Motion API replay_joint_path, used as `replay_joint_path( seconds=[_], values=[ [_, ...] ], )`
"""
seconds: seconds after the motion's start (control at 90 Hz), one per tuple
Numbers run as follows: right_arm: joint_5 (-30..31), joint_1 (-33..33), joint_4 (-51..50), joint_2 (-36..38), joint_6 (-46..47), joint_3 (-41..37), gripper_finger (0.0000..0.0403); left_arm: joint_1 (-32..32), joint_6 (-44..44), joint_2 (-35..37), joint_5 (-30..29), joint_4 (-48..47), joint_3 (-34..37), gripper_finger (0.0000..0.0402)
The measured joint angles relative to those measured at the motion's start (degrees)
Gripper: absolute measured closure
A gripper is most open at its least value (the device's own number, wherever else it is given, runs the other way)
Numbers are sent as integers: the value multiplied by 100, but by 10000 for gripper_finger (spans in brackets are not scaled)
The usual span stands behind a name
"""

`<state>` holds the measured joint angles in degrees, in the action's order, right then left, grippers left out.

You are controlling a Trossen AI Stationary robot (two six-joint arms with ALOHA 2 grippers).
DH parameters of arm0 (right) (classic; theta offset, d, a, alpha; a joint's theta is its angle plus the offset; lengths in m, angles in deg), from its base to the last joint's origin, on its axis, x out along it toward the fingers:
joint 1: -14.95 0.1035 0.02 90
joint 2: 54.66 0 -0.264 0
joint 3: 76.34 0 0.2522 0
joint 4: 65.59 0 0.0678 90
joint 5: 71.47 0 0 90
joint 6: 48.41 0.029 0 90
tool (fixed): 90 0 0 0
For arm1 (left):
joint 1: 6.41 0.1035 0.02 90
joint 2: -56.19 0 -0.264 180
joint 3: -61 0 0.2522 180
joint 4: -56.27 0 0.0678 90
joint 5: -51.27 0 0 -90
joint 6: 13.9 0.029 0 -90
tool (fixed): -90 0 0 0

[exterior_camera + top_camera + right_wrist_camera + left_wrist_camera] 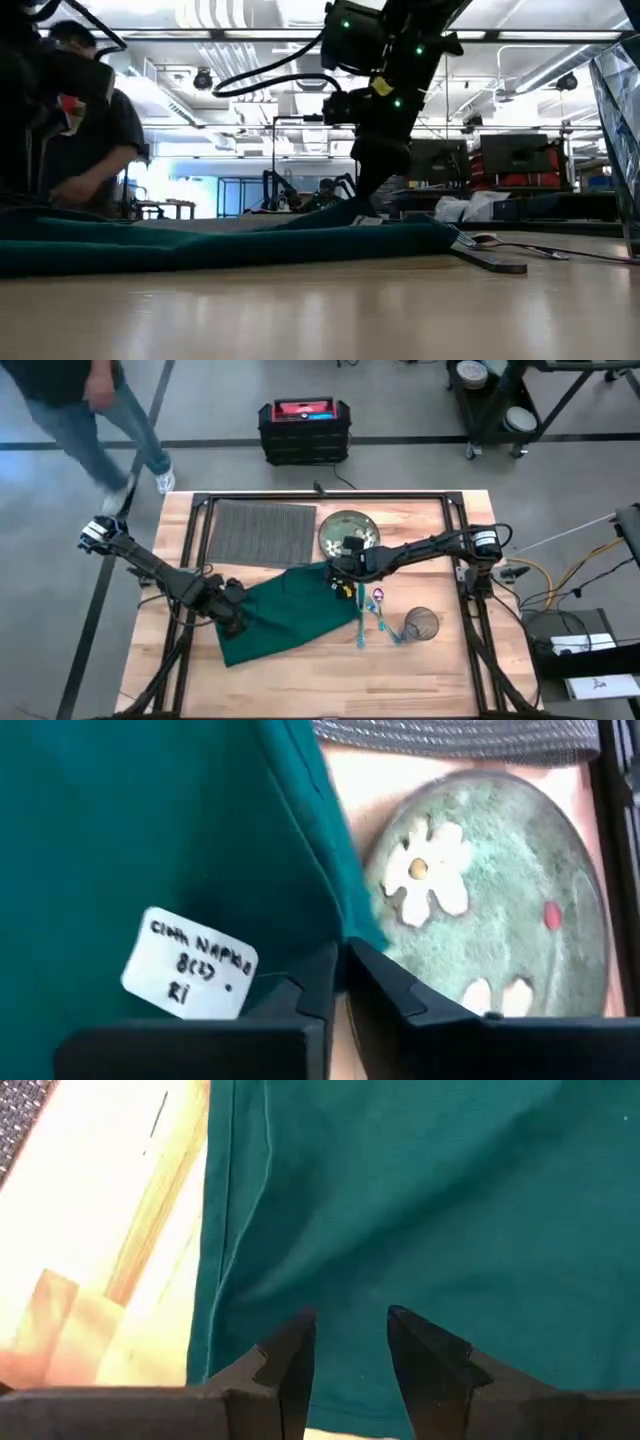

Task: Set table place
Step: Fold the green napkin

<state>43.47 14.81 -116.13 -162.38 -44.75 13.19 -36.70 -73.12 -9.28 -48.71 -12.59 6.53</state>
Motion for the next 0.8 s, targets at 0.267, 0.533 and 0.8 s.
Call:
replay_joint_path(
  seconds=[0.267,0.533,0.8],
  values=[
    [-2571,33,-595,304,145,562,280,-220,18,-73,45,1757,49,287],
    [-2906,500,1087,-98,-48,-307,248,-757,-634,-1054,550,2812,437,287],
    [-2643,797,923,-203,561,-471,265,-1755,-1720,-1925,1383,3044,208,287]
  ],
)
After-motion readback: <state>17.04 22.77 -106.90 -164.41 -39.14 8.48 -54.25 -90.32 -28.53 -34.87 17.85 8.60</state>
